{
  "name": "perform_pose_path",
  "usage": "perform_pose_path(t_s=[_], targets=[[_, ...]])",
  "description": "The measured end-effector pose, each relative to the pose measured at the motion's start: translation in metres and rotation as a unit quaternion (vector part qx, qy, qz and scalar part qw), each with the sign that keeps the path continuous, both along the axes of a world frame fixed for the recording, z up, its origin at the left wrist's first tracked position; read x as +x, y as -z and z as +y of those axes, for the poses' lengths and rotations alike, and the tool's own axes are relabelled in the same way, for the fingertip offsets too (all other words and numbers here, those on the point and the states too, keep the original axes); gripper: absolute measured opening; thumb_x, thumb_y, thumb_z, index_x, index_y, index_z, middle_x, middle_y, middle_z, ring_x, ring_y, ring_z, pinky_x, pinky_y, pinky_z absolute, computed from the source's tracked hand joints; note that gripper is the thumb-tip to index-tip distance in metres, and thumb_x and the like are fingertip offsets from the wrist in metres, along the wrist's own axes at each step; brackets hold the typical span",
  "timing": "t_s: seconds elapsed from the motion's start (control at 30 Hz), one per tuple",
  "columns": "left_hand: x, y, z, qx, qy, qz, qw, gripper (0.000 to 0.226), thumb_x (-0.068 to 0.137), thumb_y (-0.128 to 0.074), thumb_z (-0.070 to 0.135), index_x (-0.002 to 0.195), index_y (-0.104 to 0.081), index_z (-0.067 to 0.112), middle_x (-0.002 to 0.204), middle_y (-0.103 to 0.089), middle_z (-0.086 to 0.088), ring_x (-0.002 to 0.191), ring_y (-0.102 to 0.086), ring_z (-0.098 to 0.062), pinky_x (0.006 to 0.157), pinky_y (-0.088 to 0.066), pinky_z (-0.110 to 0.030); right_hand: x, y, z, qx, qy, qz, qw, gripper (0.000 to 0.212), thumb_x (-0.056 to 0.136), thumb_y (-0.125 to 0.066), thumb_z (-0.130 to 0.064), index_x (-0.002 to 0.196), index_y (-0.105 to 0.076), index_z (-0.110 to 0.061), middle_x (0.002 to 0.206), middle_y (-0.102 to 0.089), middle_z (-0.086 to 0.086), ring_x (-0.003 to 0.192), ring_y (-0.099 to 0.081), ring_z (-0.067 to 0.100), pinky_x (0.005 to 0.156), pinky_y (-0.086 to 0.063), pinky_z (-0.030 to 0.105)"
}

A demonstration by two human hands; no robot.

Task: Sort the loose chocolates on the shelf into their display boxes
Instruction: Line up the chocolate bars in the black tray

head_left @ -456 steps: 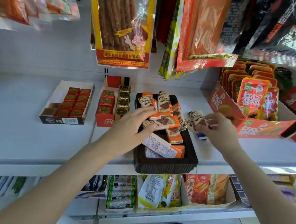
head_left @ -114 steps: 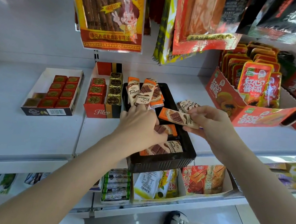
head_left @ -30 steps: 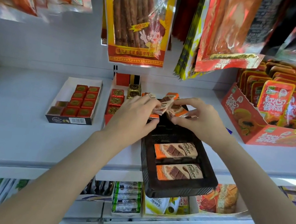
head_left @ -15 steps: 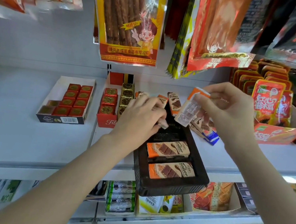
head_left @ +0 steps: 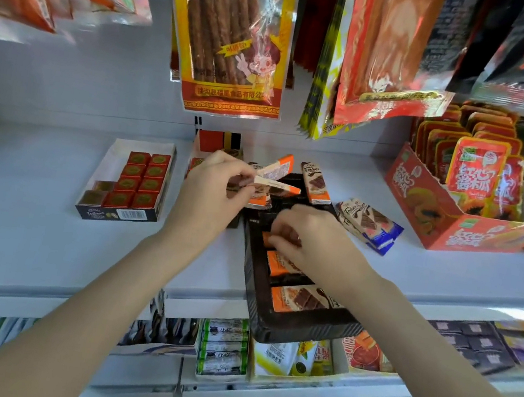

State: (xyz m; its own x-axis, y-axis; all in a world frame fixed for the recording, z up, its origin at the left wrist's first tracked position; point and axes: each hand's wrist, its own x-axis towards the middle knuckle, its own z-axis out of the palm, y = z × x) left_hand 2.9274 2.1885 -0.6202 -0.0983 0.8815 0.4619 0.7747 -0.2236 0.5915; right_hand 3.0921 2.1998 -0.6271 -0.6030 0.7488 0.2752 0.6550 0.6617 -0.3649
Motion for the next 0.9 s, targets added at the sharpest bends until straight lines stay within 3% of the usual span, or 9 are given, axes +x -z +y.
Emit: perform_pose_path(t_s=[0.17, 0.23, 0.3, 0.4, 0.53, 0.63, 0.77, 0.83, 0.9], targets=[[-0.008, 0.001, -0.003, -0.018, 0.019, -0.026, 0.999, 0.020, 0.082, -0.063, 0.008, 0.101, -0.067, 0.009, 0.103, -0.054, -0.001, 0.093, -0.052, -0.005, 0.071, -0.045, -0.001, 0.009, -0.008, 0.004, -0.057, 0.009, -0.043, 0.997, 0.023, 0.091, -0.048, -0.019, 0.089, -0.069, -0.009, 0.088, -0.070, 0.003, 0.081, -0.061, 0.016, 0.077, -0.049, 0.032], [-0.009, 0.002, -0.004, -0.018, 0.027, -0.027, 0.999, 0.018, 0.081, -0.064, 0.006, 0.099, -0.067, 0.007, 0.104, -0.055, -0.002, 0.095, -0.051, -0.005, 0.071, -0.043, 0.002, 0.019, -0.017, 0.010, -0.061, 0.071, 0.003, 0.996, 0.021, 0.090, -0.050, -0.017, 0.086, -0.069, -0.011, 0.083, -0.070, -0.001, 0.077, -0.063, 0.015, 0.073, -0.049, 0.026], [-0.011, 0.003, -0.005, -0.013, 0.040, -0.029, 0.999, 0.017, 0.081, -0.064, 0.004, 0.097, -0.068, 0.005, 0.105, -0.056, -0.005, 0.097, -0.051, -0.006, 0.075, -0.043, 0.003, 0.028, -0.022, 0.018, -0.070, 0.150, 0.091, 0.982, 0.020, 0.090, -0.050, -0.016, 0.084, -0.068, -0.010, 0.077, -0.070, 0.001, 0.072, -0.064, 0.018, 0.073, -0.052, 0.029], [-0.011, 0.005, -0.008, -0.010, 0.062, -0.031, 0.998, 0.018, 0.081, -0.063, 0.003, 0.098, -0.068, 0.006, 0.107, -0.057, -0.004, 0.101, -0.051, -0.006, 0.080, -0.045, -0.003, 0.026, -0.023, 0.021, -0.255, 0.198, 0.241, 0.915, 0.023, 0.093, -0.049, -0.025, 0.098, -0.061, -0.007, 0.076, -0.070, 0.012, 0.067, -0.067, 0.026, 0.071, -0.058, 0.034], [-0.013, 0.004, -0.008, -0.004, 0.086, -0.015, 0.996, 0.018, 0.079, -0.065, 0.004, 0.096, -0.070, 0.007, 0.105, -0.058, 0.000, 0.099, -0.056, -0.009, 0.083, -0.051, -0.013, 0.009, -0.017, 0.018, -0.408, 0.179, 0.340, 0.828, 0.027, 0.091, -0.053, -0.030, 0.106, -0.057, -0.008, 0.077, -0.068, 0.017, 0.062, -0.066, 0.020, 0.057, -0.056, 0.021], [-0.015, 0.005, -0.010, -0.010, 0.110, 0.008, 0.994, 0.017, 0.079, -0.064, 0.001, 0.093, -0.070, 0.008, 0.105, -0.054, 0.006, 0.095, -0.057, -0.008, 0.085, -0.048, -0.010, 0.001, -0.015, 0.018, -0.394, 0.182, 0.364, 0.824, 0.016, 0.084, -0.063, -0.015, 0.095, -0.062, -0.004, 0.075, -0.067, 0.012, 0.060, -0.064, 0.015, 0.055, -0.054, 0.017], [-0.015, 0.007, -0.013, -0.026, 0.141, 0.093, 0.985, 0.020, 0.079, -0.066, 0.010, 0.098, -0.068, 0.015, 0.113, -0.057, 0.008, 0.101, -0.055, -0.005, 0.087, -0.039, -0.009, 0.001, -0.019, 0.018, -0.394, 0.196, 0.454, 0.775, 0.013, 0.080, -0.064, -0.002, 0.088, -0.057, -0.010, 0.074, -0.060, 0.008, 0.064, -0.058, 0.016, 0.062, -0.051, 0.022], [-0.014, 0.009, -0.012, -0.009, 0.143, 0.156, 0.977, 0.020, 0.079, -0.067, 0.017, 0.098, -0.068, 0.016, 0.113, -0.063, 0.006, 0.102, -0.058, -0.012, 0.092, -0.032, -0.021, 0.006, -0.024, 0.019, -0.339, 0.221, 0.458, 0.791, 0.016, 0.082, -0.059, -0.002, 0.090, -0.052, -0.014, 0.076, -0.056, 0.004, 0.065, -0.055, 0.015, 0.061, -0.047, 0.023], [-0.012, 0.010, -0.012, 0.000, 0.134, 0.199, 0.971, 0.020, 0.079, -0.059, 0.027, 0.095, -0.068, 0.018, 0.108, -0.067, 0.006, 0.098, -0.061, -0.016, 0.092, -0.026, -0.023, 0.016, -0.032, 0.018, -0.210, 0.250, 0.415, 0.849, 0.018, 0.082, -0.057, -0.006, 0.095, -0.048, -0.015, 0.075, -0.051, -0.002, 0.065, -0.052, 0.008, 0.060, -0.043, 0.019]])
